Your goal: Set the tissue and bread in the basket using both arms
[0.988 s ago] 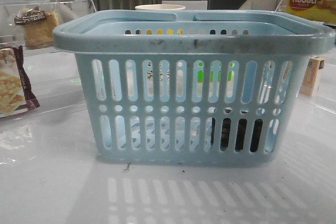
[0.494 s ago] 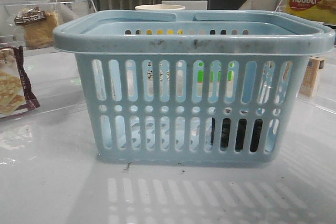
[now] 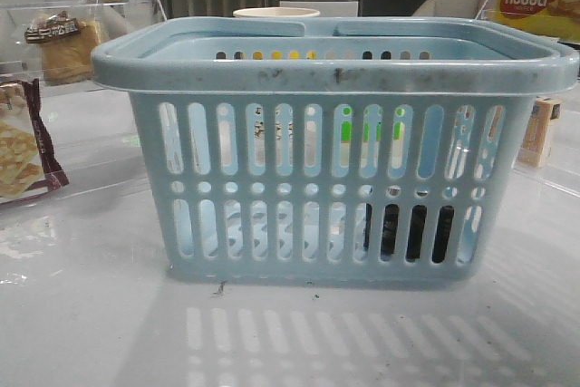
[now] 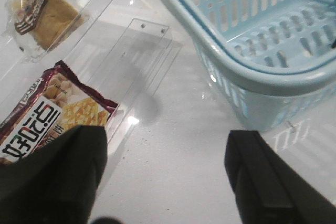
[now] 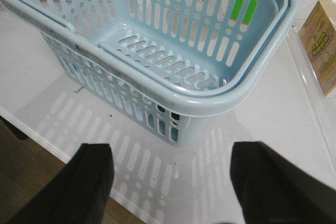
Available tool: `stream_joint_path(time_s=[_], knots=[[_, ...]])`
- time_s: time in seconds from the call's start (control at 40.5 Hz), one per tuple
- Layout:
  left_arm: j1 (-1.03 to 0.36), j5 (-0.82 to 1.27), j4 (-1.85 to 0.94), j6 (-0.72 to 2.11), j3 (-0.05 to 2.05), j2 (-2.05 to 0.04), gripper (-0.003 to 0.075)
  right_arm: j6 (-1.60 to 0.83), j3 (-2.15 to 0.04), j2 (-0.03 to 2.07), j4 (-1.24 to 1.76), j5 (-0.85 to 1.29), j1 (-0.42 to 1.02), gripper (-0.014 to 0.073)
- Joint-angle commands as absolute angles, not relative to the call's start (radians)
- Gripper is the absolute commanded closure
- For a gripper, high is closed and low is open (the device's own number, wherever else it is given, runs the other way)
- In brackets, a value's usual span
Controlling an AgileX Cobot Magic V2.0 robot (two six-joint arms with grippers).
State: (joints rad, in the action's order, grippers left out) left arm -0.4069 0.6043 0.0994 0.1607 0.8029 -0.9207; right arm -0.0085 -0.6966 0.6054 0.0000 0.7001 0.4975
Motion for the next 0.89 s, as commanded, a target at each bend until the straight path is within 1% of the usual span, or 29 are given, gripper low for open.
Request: stream_joint_path(time_s=[0.0,0.148,0.272,0.593,0.741,0.865], knots=[[-0.343,0.526,0.111,0.151,0.902,-1.028,0.023,-0.018,-0.723,0.606,-0.007,0.63,0.496,0.0022],[-0.239,0.488,0.111,0.151,1.04,-1.229,0.023,-0.018,-0.723,0.606,-0.007,0.63,0.496,0.0022],[-0.186,0.464,0.137,0.153,1.175,-1.386,0.0231,-0.018,-0.723,0.606,-0.007,0.63,0.496,0.0022],[-0.164,0.451,0.361,0.153,1.488,-1.732,0.0231,-0.018,-0.723,0.606,-0.007,0.63,0.496,0.0022],[-0.164,0.449,0.489,0.153,1.574,-1.836,0.0232,-0.018,-0.723,0.606,-0.007,0.63,0.496,0.0022],[-0.164,0.449,0.519,0.153,1.632,-1.896,0.0232,-0.018,-0.723,0.606,-0.007,0.63,0.496,0.0022]])
